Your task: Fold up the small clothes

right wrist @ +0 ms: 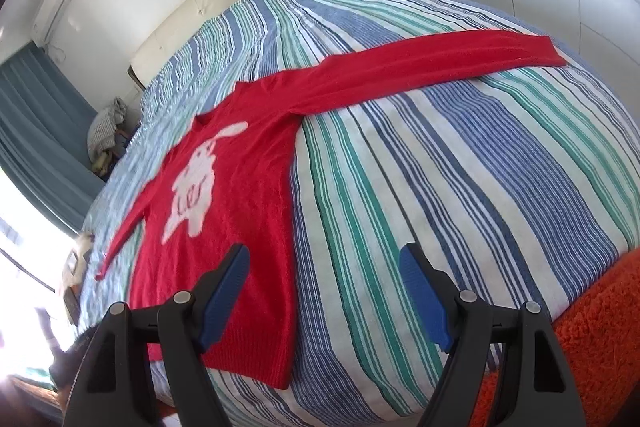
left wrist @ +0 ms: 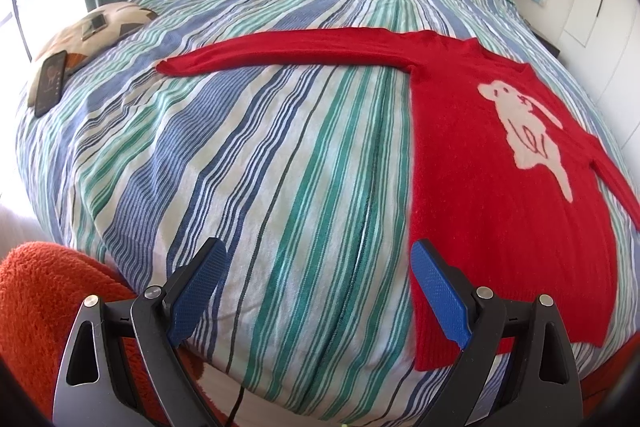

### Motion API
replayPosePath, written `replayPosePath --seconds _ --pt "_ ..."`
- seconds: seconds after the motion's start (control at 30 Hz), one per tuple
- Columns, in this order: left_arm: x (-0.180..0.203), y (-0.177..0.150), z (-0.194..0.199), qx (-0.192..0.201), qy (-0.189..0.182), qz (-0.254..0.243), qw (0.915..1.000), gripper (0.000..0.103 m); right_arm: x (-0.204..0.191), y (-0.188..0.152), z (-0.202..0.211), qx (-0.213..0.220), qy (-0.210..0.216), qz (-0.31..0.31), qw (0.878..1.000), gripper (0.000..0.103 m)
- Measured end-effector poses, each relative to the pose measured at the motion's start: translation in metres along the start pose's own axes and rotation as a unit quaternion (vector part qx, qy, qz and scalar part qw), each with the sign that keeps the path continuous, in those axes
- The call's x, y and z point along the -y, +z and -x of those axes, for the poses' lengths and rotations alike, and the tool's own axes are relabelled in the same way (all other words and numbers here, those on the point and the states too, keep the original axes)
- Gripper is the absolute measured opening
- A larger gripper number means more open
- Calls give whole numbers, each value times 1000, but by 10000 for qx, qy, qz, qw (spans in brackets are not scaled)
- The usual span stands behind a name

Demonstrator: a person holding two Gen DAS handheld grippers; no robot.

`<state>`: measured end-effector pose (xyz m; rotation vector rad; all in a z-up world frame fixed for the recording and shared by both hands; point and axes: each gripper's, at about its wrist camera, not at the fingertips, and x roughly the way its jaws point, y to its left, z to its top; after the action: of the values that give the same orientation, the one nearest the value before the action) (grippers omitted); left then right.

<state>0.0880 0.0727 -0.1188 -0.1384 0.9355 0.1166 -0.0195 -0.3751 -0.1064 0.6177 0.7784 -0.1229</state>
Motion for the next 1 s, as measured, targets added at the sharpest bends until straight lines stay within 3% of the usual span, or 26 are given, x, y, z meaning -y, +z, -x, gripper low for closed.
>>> replayPosePath --seconds 0.1,0.2,0.37,0.5,0.6,0.77,0.8,0.87,0.9,1.0 --pt "-4 2 -2 -23 1 68 10000 95 39 37 20 491 143 -803 9955 77" --pt "-5 2 -5 -66 26 111 9999 95 94 75 38 872 115 -1677 9819 77" --pt "0 1 -6 -42 43 57 10000 95 164 111 27 560 37 -2387 9695 77" --pt "4 -2 -7 -59 152 -111 9998 95 210 117 3 510 379 -3321 9411 77" --pt "3 -3 -9 -82 261 -145 9995 95 231 118 -11 745 446 -3825 9199 76" --pt "-3 -4 -17 -250 385 -2 9989 95 236 142 -33 777 183 -3527 9323 64" --pt "-5 -4 -20 -298 396 61 9988 95 235 145 -37 727 77 -3453 9356 55" --pt "-9 -4 -25 -388 407 202 9982 95 234 150 -42 579 -181 -3337 9407 17" --pt "-12 -4 -26 -419 407 265 9979 95 234 154 -44 489 -340 -3279 9428 5" --pt "-15 -4 -26 -420 359 372 9978 95 199 176 -28 706 -650 -2621 9603 5"
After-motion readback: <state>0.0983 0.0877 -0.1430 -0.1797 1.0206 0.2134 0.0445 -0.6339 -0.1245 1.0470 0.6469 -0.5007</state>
